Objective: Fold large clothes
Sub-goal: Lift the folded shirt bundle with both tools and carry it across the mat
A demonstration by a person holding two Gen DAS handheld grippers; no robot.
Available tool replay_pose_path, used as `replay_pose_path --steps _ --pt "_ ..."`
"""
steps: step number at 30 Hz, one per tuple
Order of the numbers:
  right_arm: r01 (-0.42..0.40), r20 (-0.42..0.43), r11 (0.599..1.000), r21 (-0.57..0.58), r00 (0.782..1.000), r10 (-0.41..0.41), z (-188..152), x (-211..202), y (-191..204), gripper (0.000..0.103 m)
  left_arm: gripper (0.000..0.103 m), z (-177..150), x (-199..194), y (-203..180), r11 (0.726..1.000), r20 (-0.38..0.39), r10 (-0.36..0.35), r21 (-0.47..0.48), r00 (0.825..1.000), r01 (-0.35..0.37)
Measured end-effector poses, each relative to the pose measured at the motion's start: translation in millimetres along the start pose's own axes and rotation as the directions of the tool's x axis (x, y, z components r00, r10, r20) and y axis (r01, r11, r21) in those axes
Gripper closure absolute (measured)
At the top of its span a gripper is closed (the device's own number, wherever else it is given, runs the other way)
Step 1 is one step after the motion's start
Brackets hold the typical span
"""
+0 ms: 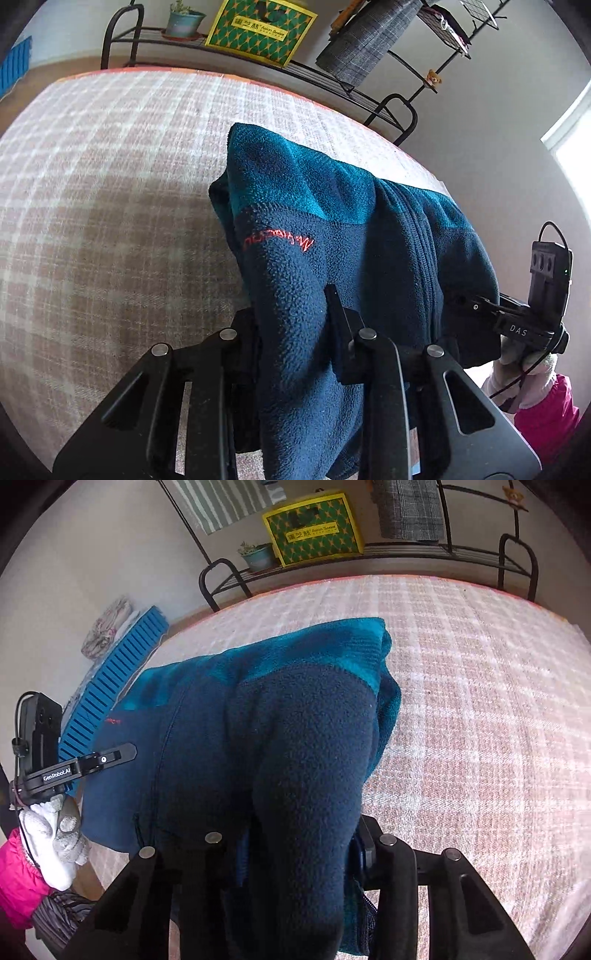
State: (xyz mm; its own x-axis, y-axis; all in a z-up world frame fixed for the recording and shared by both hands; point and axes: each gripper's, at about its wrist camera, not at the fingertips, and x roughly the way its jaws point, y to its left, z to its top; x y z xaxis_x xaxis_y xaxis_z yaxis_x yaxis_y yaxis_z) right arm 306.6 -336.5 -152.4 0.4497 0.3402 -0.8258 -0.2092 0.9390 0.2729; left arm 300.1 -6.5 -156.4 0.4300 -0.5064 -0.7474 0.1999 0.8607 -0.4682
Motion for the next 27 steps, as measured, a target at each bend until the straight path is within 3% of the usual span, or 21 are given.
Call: replay_pose_path --steps 6,11,18,27 --pt "0.142 0.04 0.987 -0.082 0.989 -0.139 -6 -38 39 0.065 0.078 -12 -21 -36 0.995 0.054 0.01 0.101 0.999 -0.016" --pt "0.247 0.127 0.957 -0.15 0.965 -0.23 -14 -76 71 0.066 0.078 -22 -43 -65 0.986 0.12 0.0 0.168 0.993 -0.02" --pt "0.338 0.222 0.919 -0.202 0.93 -0.293 -12 -121 87 0.067 0.078 -22 -61 -107 0.97 0.192 -0.038 0.241 0.981 -0.01" --pt "0.411 0.296 0.884 -0.22 0.892 -0.341 -5 -156 74 0.068 0.078 -11 -44 -162 0.955 0.215 -0.09 0.296 0.973 0.023"
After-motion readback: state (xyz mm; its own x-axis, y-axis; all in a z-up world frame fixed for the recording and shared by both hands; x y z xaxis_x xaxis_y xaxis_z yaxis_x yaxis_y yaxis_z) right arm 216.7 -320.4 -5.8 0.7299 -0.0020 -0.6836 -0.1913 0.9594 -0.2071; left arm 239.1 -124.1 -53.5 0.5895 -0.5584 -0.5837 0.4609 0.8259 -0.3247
